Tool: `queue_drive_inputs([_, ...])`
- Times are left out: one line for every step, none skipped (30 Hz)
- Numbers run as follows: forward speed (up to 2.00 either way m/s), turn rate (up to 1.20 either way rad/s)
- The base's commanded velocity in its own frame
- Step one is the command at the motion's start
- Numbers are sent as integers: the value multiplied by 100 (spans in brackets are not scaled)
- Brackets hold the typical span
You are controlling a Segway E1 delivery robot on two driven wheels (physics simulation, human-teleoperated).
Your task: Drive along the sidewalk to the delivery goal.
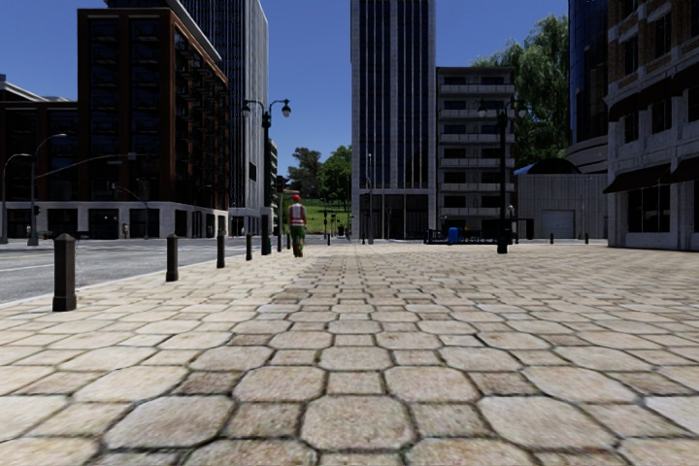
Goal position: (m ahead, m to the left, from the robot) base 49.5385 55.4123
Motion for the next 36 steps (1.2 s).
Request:
queue_drive_inputs([147, 0])
queue_drive_inputs([147, 0])
queue_drive_inputs([147, 0])
queue_drive_inputs([147, 0])
queue_drive_inputs([147, 0])
queue_drive_inputs([147, 0])
queue_drive_inputs([147, 0])
queue_drive_inputs([147, -97])
queue_drive_inputs([147, -100])
queue_drive_inputs([147, 0])
queue_drive_inputs([147, 0])
queue_drive_inputs([147, 0])
queue_drive_inputs([147, 0])
queue_drive_inputs([147, 0])
queue_drive_inputs([147, 0])
queue_drive_inputs([147, 0])
queue_drive_inputs([147, 0])
queue_drive_inputs([147, 0])
queue_drive_inputs([147, 0])
queue_drive_inputs([147, 0])
queue_drive_inputs([147, 0])
queue_drive_inputs([147, 0])
queue_drive_inputs([147, 0])
queue_drive_inputs([147, 0])
queue_drive_inputs([147, 0])
queue_drive_inputs([147, 0])
queue_drive_inputs([147, 0])
queue_drive_inputs([147, 0])
queue_drive_inputs([147, 0])
queue_drive_inputs([147, 0])
queue_drive_inputs([147, 0])
queue_drive_inputs([147, 0])
queue_drive_inputs([147, 0])
queue_drive_inputs([147, 0])
queue_drive_inputs([147, 0])
queue_drive_inputs([148, 0])
